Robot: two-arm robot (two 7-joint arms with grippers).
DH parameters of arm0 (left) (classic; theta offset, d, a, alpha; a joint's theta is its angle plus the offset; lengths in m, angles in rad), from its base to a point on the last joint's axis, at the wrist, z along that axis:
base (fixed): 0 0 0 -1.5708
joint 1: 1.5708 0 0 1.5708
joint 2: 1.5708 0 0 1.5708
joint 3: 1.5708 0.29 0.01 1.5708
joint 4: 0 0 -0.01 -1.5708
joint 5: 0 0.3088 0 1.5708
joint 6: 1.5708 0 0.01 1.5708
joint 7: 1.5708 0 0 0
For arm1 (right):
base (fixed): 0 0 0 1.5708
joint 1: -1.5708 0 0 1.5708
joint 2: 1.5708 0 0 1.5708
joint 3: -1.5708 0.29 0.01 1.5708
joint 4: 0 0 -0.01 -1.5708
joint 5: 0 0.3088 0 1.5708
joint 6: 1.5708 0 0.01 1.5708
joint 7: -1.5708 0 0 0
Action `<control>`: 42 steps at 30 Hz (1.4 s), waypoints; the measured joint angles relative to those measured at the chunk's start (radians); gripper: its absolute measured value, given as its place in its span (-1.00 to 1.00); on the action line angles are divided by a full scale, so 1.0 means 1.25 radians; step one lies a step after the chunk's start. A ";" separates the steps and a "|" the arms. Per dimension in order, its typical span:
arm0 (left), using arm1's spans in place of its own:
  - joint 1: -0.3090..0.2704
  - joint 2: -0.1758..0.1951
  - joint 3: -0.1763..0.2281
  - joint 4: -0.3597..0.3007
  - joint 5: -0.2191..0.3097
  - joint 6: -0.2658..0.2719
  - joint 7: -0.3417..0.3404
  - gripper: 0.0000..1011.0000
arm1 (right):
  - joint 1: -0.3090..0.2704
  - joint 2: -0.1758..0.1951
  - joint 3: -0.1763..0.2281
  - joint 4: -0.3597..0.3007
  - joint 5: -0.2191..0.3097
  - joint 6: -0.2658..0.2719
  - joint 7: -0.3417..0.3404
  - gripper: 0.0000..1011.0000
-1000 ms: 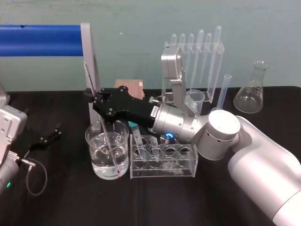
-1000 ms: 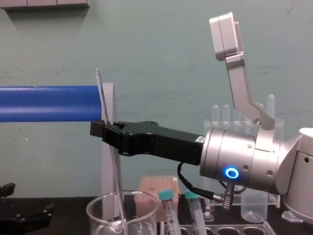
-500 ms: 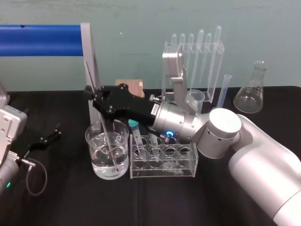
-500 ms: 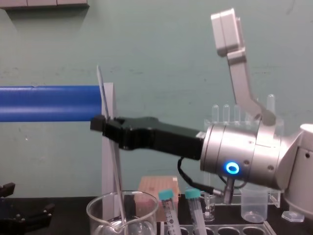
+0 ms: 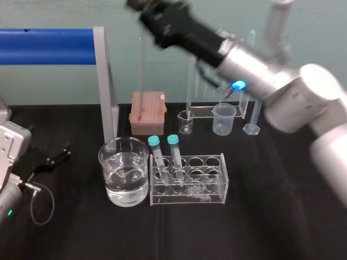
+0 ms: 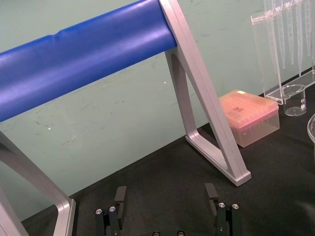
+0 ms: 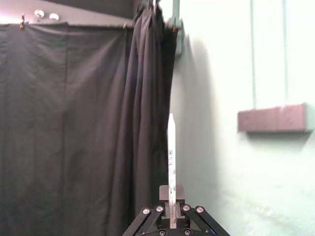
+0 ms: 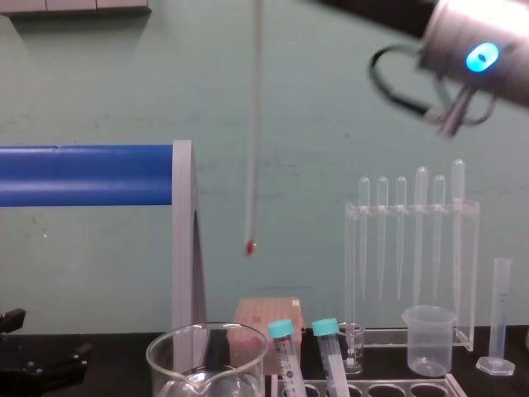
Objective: Hold the thermometer with one hand and immerse one end into the beaker, then reinsert it into the test tube rack.
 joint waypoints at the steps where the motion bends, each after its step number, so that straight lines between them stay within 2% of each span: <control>1: 0.000 0.000 0.000 0.000 0.000 0.000 0.000 0.99 | -0.004 0.010 0.008 -0.014 0.005 -0.001 -0.004 -0.88; 3: 0.000 0.000 0.000 0.000 0.000 0.000 0.000 0.99 | -0.022 0.040 0.031 -0.050 0.016 -0.001 -0.015 -0.88; 6: 0.000 0.000 0.000 0.000 0.000 0.000 0.000 0.99 | -0.047 0.074 0.046 -0.083 0.025 0.004 -0.026 -0.88; 7: 0.000 0.000 0.000 0.000 0.000 0.000 0.000 0.99 | -0.069 0.098 0.051 -0.102 0.028 0.009 -0.030 -0.88; 12: 0.000 0.000 0.000 0.000 0.000 0.000 0.000 0.99 | -0.136 0.162 0.055 -0.138 0.036 0.025 -0.041 -0.88; 13: 0.000 0.000 0.000 0.000 0.000 0.000 0.000 0.99 | -0.136 0.162 0.055 -0.138 0.036 0.025 -0.041 -0.88; 16: 0.000 0.000 0.000 0.000 0.000 0.000 0.000 0.99 | -0.174 0.188 0.049 -0.141 0.030 0.018 -0.052 -0.88; 20: 0.000 0.000 0.000 0.000 0.000 0.000 0.000 0.99 | -0.199 0.197 0.042 -0.124 0.006 -0.008 -0.059 -0.88; 27: 0.000 0.000 0.000 0.000 0.000 0.000 0.000 0.99 | -0.214 0.193 0.035 -0.094 -0.023 -0.037 -0.060 -0.89; 32: 0.000 0.000 0.000 0.000 0.000 0.000 0.000 0.99 | -0.209 0.168 0.031 -0.064 -0.031 -0.056 -0.048 -0.88; 42: 0.000 0.000 0.000 0.000 0.000 0.000 0.000 0.99 | -0.196 0.143 0.015 -0.032 -0.041 -0.050 -0.037 -0.88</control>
